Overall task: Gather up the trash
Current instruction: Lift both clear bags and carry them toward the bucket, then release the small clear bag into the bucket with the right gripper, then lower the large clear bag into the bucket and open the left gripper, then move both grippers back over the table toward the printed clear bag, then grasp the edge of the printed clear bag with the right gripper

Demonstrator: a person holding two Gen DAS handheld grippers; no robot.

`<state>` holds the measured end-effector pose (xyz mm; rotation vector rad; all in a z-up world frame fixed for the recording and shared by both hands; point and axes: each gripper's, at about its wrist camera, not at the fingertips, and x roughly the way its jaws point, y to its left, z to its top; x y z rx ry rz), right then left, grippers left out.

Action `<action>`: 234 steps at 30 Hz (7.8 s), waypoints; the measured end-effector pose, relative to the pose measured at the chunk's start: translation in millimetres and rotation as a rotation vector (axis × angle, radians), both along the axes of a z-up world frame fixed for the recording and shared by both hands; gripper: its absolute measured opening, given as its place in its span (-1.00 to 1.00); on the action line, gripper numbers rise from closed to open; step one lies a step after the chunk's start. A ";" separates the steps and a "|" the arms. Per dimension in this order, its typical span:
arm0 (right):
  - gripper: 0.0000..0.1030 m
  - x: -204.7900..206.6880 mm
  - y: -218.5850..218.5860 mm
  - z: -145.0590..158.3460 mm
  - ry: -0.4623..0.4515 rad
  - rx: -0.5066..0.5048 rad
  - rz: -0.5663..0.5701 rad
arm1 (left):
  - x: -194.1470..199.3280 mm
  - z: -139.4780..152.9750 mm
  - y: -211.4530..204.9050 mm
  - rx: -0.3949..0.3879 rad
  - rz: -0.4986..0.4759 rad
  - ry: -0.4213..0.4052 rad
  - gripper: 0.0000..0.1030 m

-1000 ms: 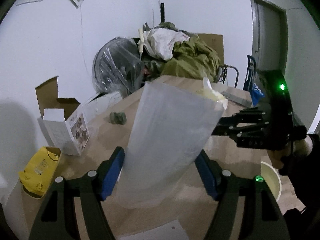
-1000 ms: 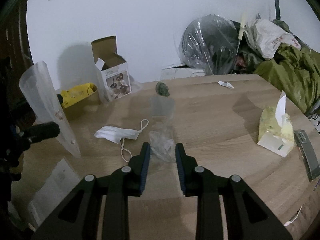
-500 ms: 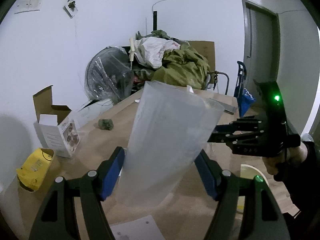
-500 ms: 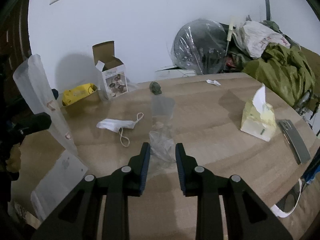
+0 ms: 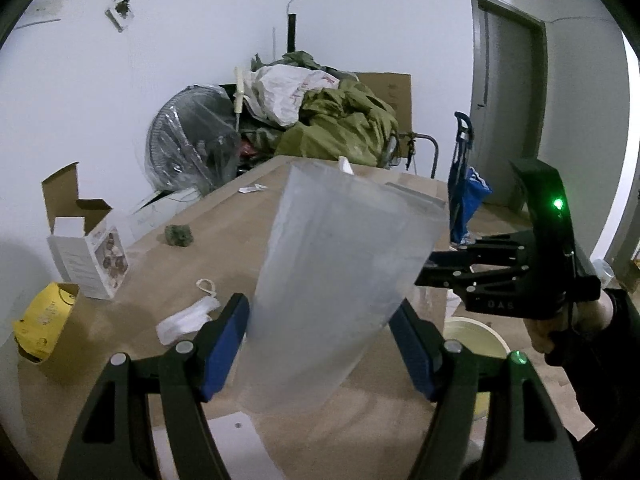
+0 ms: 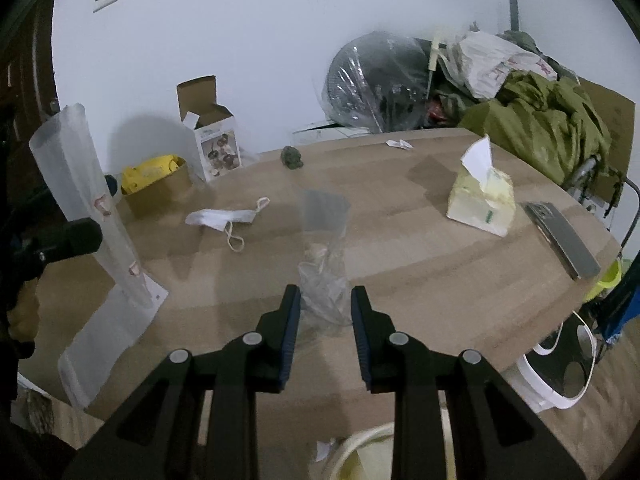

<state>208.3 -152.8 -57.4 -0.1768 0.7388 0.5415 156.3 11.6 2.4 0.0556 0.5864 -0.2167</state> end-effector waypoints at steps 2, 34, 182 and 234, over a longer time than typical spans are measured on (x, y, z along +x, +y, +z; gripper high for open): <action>-0.53 -5.0 -12.2 -2.1 0.003 -0.002 -0.012 | -1.3 -0.8 -9.3 0.003 -0.012 0.005 0.39; -0.52 -61.5 -195.1 -152.8 0.318 -0.158 -0.277 | 20.6 -56.2 -172.6 -0.036 -0.267 0.163 0.39; 0.09 -176.7 240.2 -76.7 0.128 -0.257 0.954 | -239.4 -78.6 156.4 -0.240 0.904 0.141 0.64; -0.74 -135.1 229.8 -86.5 0.254 -0.120 0.924 | -223.2 -81.9 145.5 -0.235 0.857 0.170 0.64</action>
